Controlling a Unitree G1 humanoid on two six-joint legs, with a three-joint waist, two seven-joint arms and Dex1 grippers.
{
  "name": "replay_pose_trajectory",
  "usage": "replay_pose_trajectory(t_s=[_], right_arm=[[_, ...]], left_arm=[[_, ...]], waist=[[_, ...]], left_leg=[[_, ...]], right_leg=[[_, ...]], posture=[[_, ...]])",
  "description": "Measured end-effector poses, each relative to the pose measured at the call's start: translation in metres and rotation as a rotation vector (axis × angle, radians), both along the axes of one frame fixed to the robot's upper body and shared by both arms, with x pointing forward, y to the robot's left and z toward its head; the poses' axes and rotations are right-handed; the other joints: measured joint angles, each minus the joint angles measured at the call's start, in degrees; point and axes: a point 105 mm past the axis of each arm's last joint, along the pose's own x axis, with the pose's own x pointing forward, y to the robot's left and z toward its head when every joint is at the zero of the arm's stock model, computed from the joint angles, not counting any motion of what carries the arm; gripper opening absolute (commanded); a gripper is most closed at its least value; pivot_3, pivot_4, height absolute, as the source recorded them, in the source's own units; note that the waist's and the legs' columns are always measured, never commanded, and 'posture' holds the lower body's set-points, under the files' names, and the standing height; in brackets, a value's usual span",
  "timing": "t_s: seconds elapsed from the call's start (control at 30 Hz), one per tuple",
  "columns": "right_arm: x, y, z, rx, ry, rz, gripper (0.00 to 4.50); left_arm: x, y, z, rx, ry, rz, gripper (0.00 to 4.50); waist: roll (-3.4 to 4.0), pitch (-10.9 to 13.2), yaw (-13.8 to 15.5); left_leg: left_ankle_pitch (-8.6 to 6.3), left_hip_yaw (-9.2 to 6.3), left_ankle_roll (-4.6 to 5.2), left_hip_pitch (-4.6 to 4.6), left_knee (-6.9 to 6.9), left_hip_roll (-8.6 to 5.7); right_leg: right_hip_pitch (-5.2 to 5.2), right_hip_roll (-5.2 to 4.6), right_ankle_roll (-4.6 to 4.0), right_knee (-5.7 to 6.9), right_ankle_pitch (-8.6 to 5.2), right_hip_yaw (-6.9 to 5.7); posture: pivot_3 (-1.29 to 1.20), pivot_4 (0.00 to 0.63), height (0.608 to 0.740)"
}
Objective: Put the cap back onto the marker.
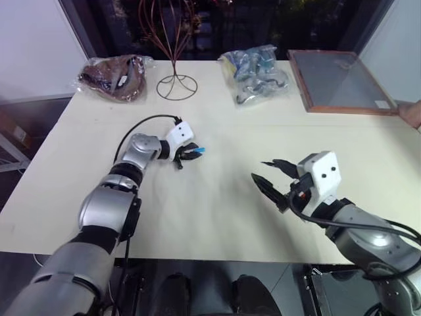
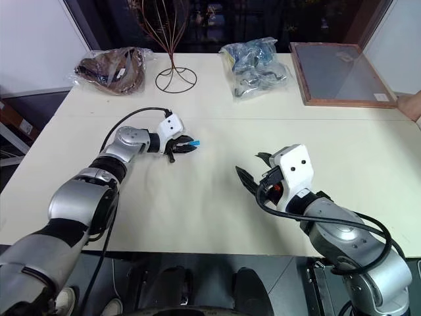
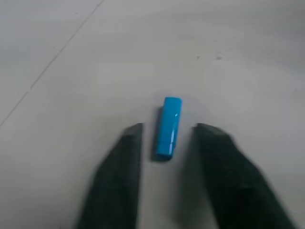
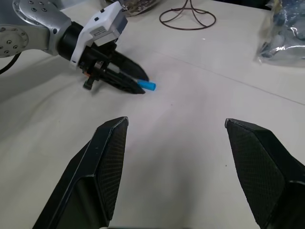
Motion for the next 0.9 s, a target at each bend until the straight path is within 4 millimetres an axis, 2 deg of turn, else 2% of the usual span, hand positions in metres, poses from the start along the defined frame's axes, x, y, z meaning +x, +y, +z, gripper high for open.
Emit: replay_pose_trajectory(t_s=[0.37,0.53,0.7,0.9], right_arm=[[-0.001,0.000,0.001,-0.002,-0.005,-0.002,3.38],[-0.002,-0.002,-0.001,-0.023,0.002,0.015,3.38],[0.003,-0.019,-0.003,-0.069,0.024,0.009,3.38],[0.019,-0.051,-0.006,-0.126,0.067,0.025,3.38]], left_arm=[[-0.001,0.002,-0.001,0.008,0.009,-0.006,0.03],[-0.007,0.000,0.003,-0.001,0.011,-0.079,0.03],[-0.015,-0.005,0.012,-0.030,-0.007,-0.182,0.03],[-0.024,-0.005,0.038,-0.056,-0.091,-0.328,0.03]], waist=[[0.00,0.0,-0.1],[0.00,0.0,-0.1],[0.00,0.0,-0.1],[0.00,0.0,-0.2]], left_leg=[[0.00,0.00,0.00,0.00,-0.01,0.00],[0.00,0.01,0.00,-0.01,-0.02,0.00],[0.00,0.04,0.00,-0.01,-0.02,0.00],[0.00,0.12,0.01,-0.01,-0.03,0.01]], right_leg=[[-0.02,0.01,0.00,0.00,0.00,0.00],[-0.04,0.01,0.00,0.01,0.00,0.00],[-0.04,0.01,0.00,0.00,0.00,0.00],[-0.05,0.03,0.00,-0.01,0.00,0.00]], posture=[[0.00,0.150,0.740],[0.00,0.150,0.740],[0.00,0.150,0.740],[0.00,0.150,0.740]])
